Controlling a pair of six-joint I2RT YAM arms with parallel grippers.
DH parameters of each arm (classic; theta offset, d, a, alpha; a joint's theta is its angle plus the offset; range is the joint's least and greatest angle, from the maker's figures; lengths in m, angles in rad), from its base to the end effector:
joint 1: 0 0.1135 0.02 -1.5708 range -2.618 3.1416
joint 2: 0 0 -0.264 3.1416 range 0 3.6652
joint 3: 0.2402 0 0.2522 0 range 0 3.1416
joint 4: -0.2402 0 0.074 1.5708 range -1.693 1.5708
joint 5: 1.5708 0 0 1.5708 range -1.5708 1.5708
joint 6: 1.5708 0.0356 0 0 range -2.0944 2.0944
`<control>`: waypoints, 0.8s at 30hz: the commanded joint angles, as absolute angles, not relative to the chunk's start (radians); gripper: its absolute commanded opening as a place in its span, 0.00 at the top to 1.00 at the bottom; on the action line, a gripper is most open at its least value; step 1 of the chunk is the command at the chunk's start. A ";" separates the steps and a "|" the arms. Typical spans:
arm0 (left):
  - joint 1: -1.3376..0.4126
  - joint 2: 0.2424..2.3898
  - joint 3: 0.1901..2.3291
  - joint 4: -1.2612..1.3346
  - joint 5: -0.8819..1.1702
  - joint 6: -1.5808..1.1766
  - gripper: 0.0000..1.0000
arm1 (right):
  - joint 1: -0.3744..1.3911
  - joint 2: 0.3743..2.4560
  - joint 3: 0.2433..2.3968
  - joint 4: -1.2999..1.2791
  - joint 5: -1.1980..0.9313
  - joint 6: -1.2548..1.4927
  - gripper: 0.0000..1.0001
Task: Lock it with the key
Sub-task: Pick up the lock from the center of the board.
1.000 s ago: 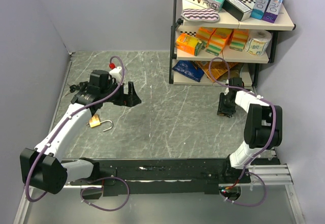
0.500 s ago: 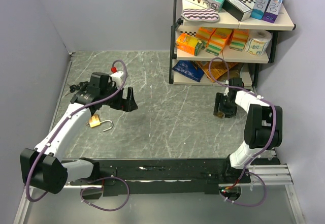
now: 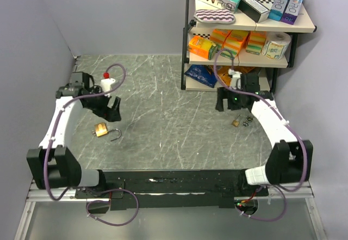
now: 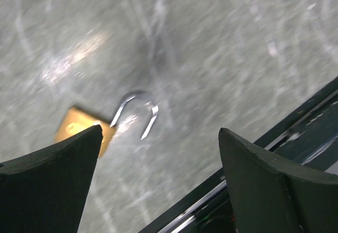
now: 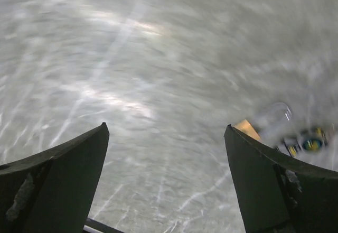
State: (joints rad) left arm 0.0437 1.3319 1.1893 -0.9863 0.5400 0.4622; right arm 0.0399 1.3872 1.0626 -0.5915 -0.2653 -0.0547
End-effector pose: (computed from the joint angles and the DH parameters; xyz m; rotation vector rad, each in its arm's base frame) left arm 0.2538 -0.0072 0.3001 0.6806 2.4466 -0.5367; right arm 0.2885 0.0209 0.2659 -0.2283 2.4593 0.3230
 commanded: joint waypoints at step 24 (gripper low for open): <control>0.149 1.657 1.101 -0.861 0.216 1.127 0.04 | 0.015 1.193 1.166 -0.519 -0.758 -0.081 0.01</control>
State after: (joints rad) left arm 0.1722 1.6505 1.1229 -0.9134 0.2497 1.0458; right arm 0.0135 1.2015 1.1301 -0.5083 -0.6525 -0.0765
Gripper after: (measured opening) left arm 0.963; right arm 0.993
